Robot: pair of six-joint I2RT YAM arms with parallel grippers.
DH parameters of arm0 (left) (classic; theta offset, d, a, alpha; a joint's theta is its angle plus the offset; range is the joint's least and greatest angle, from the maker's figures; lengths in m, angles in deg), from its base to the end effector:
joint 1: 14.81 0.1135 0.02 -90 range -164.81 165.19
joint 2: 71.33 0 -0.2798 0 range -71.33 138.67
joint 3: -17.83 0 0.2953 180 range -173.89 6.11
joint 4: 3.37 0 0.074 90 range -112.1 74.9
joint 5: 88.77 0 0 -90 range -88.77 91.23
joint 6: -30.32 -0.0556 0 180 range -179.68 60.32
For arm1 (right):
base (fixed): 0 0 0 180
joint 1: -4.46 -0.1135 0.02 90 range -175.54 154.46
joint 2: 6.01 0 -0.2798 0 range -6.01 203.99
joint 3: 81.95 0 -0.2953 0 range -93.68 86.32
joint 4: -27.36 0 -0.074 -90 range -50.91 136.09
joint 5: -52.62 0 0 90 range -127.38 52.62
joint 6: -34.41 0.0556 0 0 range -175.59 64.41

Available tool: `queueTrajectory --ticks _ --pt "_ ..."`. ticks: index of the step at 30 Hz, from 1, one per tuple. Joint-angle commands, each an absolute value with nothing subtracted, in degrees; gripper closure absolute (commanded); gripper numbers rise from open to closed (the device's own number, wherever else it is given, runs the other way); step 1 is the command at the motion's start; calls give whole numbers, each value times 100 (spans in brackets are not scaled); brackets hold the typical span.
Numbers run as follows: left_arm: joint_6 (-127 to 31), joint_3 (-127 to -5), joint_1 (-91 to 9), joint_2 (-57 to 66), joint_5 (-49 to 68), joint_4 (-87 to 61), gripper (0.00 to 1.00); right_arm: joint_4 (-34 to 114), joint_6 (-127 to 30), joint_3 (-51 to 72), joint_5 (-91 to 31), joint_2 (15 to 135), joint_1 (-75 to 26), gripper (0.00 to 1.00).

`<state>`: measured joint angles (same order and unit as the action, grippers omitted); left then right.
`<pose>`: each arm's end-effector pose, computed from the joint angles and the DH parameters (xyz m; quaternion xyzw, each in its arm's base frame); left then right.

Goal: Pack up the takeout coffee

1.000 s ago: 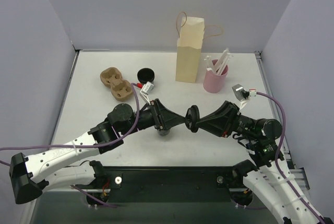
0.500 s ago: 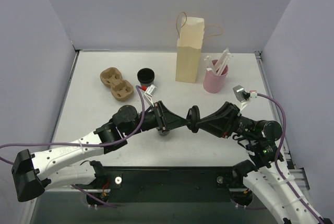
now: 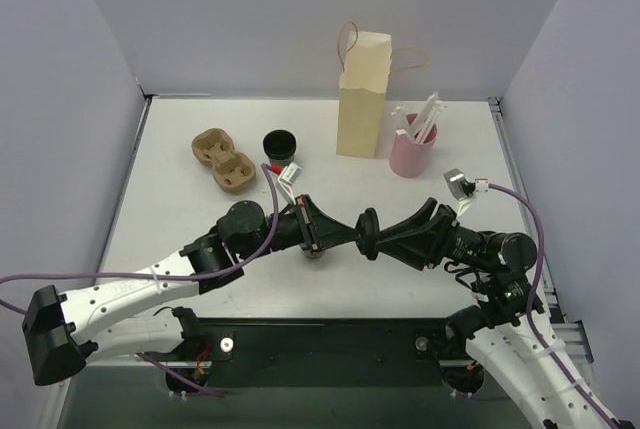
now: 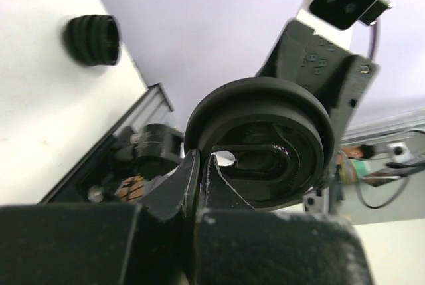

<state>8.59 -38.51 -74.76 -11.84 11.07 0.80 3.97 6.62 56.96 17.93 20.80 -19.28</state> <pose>0.1428 -0.2658 0.3406 0.0104 0.7008 -0.6657 0.2563 0.1098 0.0982 0.3771 -0.2647 0.5060 0.6917 0.4421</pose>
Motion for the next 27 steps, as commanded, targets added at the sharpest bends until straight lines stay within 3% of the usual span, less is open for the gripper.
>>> queueTrajectory --ticks 1,3,6,12,18,27 --pt "11 -4231 -7467 -1717 748 -1076 100 2526 -634 5032 1325 1826 -1944 56" --pt "-419 -4494 -7432 -1885 265 -2222 100 4241 -1660 4714 948 1694 -1944 46" --pt "-1026 -4985 -7326 -2087 -429 -3734 100 5512 -2236 4230 166 1579 -1944 35" --pt "-1888 -5830 -6966 -1781 -1274 -6032 100 6579 -2624 3913 -837 1789 -1944 22" --pt "-2469 -6560 -6755 -658 -1459 -6923 100 6941 -2633 3790 -1391 2475 -1944 20" --pt "-2821 -7184 -6597 969 -1187 -7091 100 6784 -2536 3860 -1805 3354 -1962 21"
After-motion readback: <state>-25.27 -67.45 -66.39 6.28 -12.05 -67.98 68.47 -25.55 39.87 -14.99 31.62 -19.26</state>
